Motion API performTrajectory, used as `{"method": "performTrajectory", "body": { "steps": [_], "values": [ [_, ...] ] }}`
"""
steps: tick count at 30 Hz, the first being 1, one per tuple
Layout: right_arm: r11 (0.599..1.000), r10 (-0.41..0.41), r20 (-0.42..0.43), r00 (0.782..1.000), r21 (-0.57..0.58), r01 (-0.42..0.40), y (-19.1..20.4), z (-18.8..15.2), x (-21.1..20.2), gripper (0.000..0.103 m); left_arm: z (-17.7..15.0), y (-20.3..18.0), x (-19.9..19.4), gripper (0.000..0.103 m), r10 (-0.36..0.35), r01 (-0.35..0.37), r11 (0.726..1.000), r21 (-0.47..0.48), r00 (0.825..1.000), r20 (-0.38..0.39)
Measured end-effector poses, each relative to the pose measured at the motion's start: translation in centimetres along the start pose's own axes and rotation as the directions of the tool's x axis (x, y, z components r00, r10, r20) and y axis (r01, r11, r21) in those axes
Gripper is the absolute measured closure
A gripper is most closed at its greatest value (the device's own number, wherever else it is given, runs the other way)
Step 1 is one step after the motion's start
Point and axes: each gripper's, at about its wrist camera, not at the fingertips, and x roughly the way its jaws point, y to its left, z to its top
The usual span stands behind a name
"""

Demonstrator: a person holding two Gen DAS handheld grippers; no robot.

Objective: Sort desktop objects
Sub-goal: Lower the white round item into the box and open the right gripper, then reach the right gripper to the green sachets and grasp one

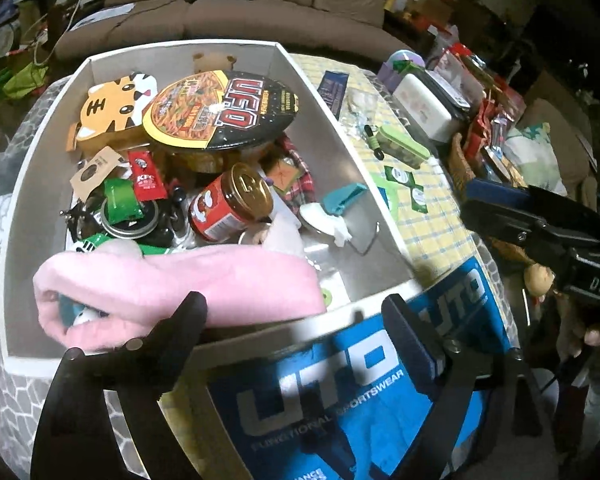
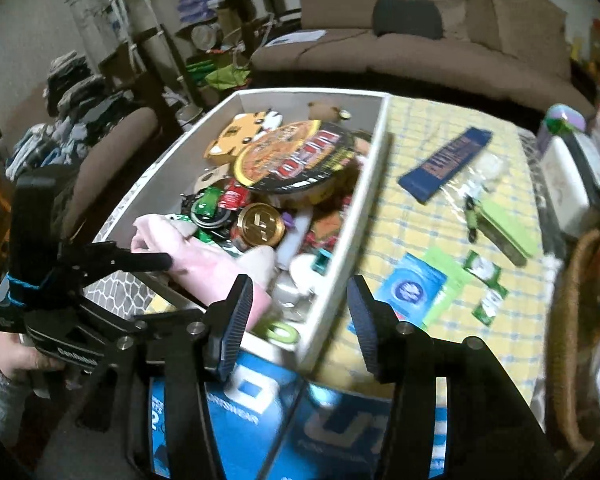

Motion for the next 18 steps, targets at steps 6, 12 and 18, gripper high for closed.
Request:
{"method": "performTrajectory", "body": {
  "steps": [6,12,18],
  "values": [
    [0.998,0.001,0.032,0.999,0.066,-0.004,-3.2,-1.7,-2.8,0.056,-0.2,-2.0,-0.5,0.007,0.006,-0.006,0.999,0.032,1.0,0.005],
    [0.989,-0.018,0.052,0.998,0.146,0.01,-7.6,-3.1,-5.0,0.045,0.5,-5.2,0.0,0.002,-0.011,0.011,0.997,0.074,1.0,0.012],
    [0.972,-0.022,0.058,0.998,0.234,0.008,-12.5,-4.6,-5.9,0.025,2.1,-9.7,1.6,0.0,-0.016,0.014,0.992,0.124,1.0,0.013]
  ]
}}
